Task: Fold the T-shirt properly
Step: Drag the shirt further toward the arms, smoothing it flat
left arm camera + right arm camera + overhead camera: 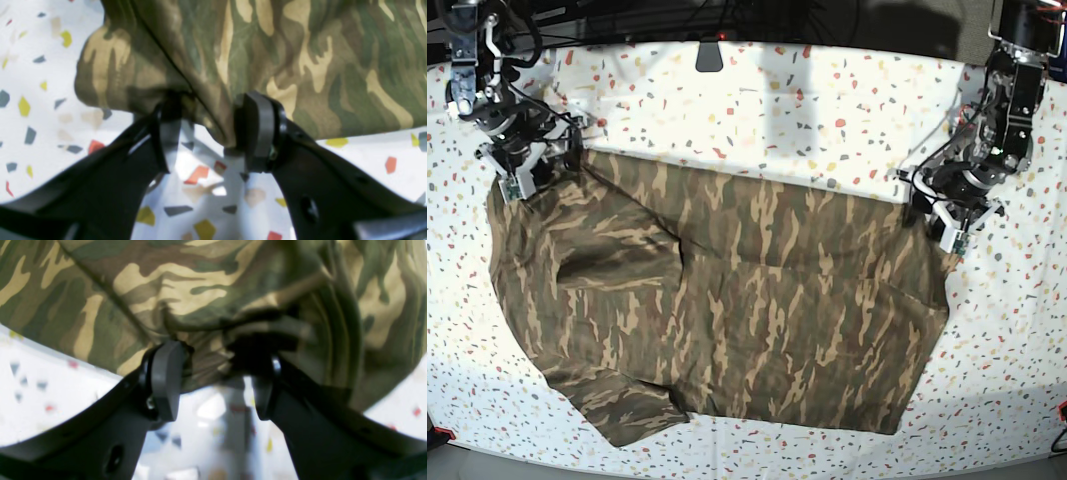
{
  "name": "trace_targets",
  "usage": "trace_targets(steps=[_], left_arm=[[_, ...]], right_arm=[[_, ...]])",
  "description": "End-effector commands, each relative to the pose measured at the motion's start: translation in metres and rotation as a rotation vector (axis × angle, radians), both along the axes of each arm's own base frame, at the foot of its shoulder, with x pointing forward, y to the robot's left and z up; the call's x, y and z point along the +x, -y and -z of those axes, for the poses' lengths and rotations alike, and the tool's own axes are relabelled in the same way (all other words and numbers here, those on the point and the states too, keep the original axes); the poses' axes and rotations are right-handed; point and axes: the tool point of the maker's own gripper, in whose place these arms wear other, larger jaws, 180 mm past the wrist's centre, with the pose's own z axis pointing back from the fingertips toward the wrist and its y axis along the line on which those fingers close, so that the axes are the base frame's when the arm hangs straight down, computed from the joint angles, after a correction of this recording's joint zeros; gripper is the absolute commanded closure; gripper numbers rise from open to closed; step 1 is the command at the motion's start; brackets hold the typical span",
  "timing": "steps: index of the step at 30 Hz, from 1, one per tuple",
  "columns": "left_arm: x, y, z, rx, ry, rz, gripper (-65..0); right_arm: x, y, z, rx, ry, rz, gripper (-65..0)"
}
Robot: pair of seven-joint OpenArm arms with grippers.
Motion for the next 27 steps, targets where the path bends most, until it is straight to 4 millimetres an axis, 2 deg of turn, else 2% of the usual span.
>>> trace_targets(steps=[1, 6, 11, 14, 17, 21, 27], left_arm=[[-0.136, -0.054, 0.068, 0.322, -0.652, 0.048, -29.4], [-0.163, -0.055, 0.074, 0.328, -0.710, 0.057, -29.4], [-0.186, -0.051, 0.076, 0.324, -0.736, 0.075, -29.4], [-0.180, -0.050, 0.069, 0.328, -0.702, 0.086, -29.4], [-0.171, -0.057, 0.058, 0.358, -0.673, 0.062, -29.4], [-0.171, -0.068, 0.044, 0.397, -0.639, 0.056, -29.4], [-0.167, -0.075, 0.029, 0.424, -0.591, 0.021, -29.4]], right_arm=[[-0.039, 0.019, 0.018, -0.103, -0.171, -0.024, -32.5], [-0.056, 0.016, 0.020, -0.094, -0.199, -0.027, -32.5], [-0.058, 0.016, 0.020, -0.093, -0.201, -0.028, -32.5], [-0.057, 0.016, 0.019, -0.093, -0.197, -0.028, -32.5], [-0.057, 0.016, 0.019, -0.095, -0.198, -0.031, -32.5], [-0.056, 0.017, 0.019, -0.097, -0.197, -0.032, -32.5], [-0.052, 0.027, 0.010, -0.130, -0.193, -0.078, -32.5]])
